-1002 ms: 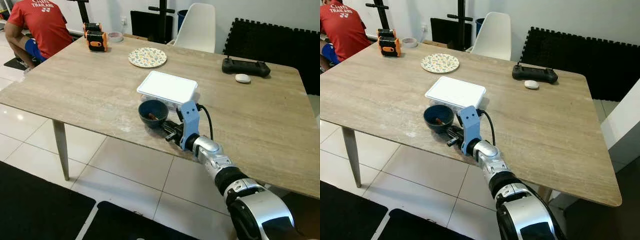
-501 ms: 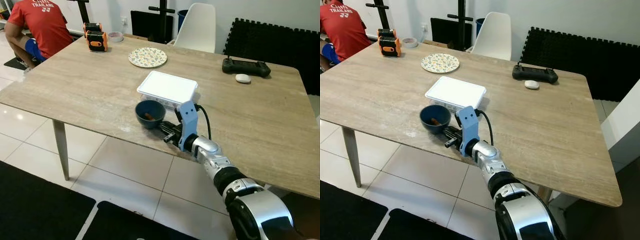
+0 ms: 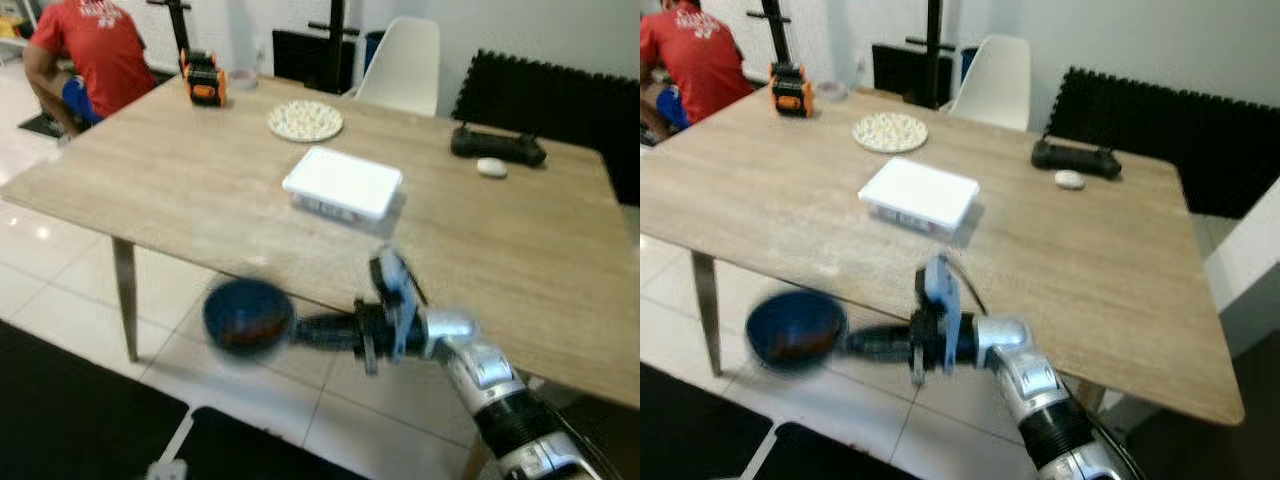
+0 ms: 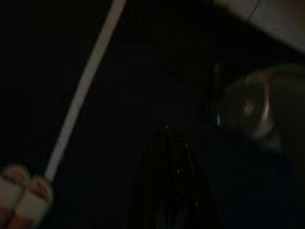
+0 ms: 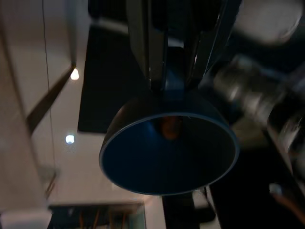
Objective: Restocking fridge
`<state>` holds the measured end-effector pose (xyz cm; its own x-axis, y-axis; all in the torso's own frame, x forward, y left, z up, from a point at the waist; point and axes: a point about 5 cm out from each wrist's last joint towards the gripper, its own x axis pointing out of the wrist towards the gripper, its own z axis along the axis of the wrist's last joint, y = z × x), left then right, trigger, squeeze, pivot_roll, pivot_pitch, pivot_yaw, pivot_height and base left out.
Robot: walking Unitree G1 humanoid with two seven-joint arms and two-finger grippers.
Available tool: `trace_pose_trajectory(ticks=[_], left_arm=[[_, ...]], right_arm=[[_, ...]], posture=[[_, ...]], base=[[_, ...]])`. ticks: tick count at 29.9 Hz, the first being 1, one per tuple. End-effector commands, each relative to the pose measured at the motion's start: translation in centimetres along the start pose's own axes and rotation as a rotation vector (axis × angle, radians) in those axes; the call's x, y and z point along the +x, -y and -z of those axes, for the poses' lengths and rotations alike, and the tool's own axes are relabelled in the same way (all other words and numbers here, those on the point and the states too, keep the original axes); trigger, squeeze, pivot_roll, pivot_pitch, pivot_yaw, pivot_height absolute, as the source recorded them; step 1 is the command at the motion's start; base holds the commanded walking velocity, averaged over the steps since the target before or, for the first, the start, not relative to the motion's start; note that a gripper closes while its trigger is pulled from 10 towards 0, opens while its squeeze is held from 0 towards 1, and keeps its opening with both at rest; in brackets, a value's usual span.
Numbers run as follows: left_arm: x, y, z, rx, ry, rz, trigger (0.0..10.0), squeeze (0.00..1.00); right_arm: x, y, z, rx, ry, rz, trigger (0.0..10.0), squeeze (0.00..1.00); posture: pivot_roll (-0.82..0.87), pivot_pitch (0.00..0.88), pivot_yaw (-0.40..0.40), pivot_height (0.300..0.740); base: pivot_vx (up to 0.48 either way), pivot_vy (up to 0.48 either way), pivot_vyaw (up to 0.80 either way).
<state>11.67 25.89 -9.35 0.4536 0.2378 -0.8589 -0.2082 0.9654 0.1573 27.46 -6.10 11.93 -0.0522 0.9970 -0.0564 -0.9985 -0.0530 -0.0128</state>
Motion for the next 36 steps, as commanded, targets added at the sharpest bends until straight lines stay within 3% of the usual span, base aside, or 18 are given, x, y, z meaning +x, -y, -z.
trace_pose_trajectory(ticks=[1,4,7,8,11,13,17,20,22,27,32,36], left_arm=[[-0.3,-0.9,1.2,-0.027,-0.039,-0.037,10.0,0.00],[-0.3,-1.2,1.2,-0.040,-0.038,-0.048,10.0,0.00],[-0.4,-2.1,0.9,-0.073,-0.026,-0.087,10.0,0.00],[-0.4,-2.1,0.9,-0.073,-0.026,-0.087,10.0,0.00],[-0.4,-2.7,0.7,-0.080,-0.020,-0.104,10.0,0.00],[-0.4,-2.8,0.7,-0.080,-0.019,-0.106,10.0,0.00],[-0.5,-3.1,0.8,-0.072,-0.023,-0.110,10.0,0.00],[-0.5,-3.1,1.0,-0.064,-0.028,-0.107,10.0,0.00],[-0.5,-2.8,1.3,-0.053,-0.038,-0.099,10.0,0.00],[-0.5,-2.6,1.4,-0.043,-0.044,-0.091,10.0,0.00],[-0.5,-1.9,1.6,-0.025,-0.056,-0.065,10.0,0.00],[-0.5,-1.6,1.8,-0.015,-0.063,-0.053,10.0,0.00]], right_arm=[[-0.4,-0.5,0.8,-0.037,-0.066,0.033,10.0,0.00],[-0.5,-0.6,1.2,-0.024,-0.081,0.056,10.0,0.00],[-2.5,-0.9,4.4,0.011,-0.216,0.192,10.0,0.00],[-2.5,-0.9,4.4,0.011,-0.216,0.192,10.0,0.00],[-5.0,-1.1,7.2,0.059,-0.327,0.341,10.0,0.00],[-5.7,-1.1,7.9,0.076,-0.343,0.380,10.0,0.00],[-9.2,-2.5,11.4,0.192,-0.428,0.578,10.0,0.00],[-10.3,-3.1,12.4,0.222,-0.463,0.657,10.0,0.00],[-12.4,-4.5,14.4,0.298,-0.526,0.819,10.0,0.00],[-13.7,-5.9,15.7,0.392,-0.535,0.929,10.0,0.00],[-16.0,-8.9,17.9,0.598,-0.510,1.206,10.0,0.00],[-16.6,-9.6,18.4,0.649,-0.496,1.310,10.0,0.00]], posture=[[-0.04,0.004,-0.058,0.740],[-0.04,0.000,-0.055,0.740],[-0.04,0.000,-0.053,0.740],[-0.04,0.000,-0.053,0.740],[-0.04,0.000,-0.054,0.740],[-0.04,0.000,-0.054,0.740],[-0.04,0.000,-0.043,0.740],[-0.04,0.000,-0.042,0.740],[-0.05,0.000,-0.040,0.740],[-0.05,0.000,-0.037,0.740],[-0.04,0.000,-0.031,0.740],[-0.04,0.000,-0.028,0.740]], base=[[0.000,0.000,0.00],[0.000,0.000,0.00],[0.000,0.000,0.00],[0.000,0.000,0.00],[0.000,0.000,0.00],[0.000,0.000,0.00],[0.000,0.000,0.00],[0.000,0.000,0.00],[0.000,0.000,0.00],[0.000,0.000,0.00],[0.000,0.000,0.00],[0.000,0.000,0.00]])
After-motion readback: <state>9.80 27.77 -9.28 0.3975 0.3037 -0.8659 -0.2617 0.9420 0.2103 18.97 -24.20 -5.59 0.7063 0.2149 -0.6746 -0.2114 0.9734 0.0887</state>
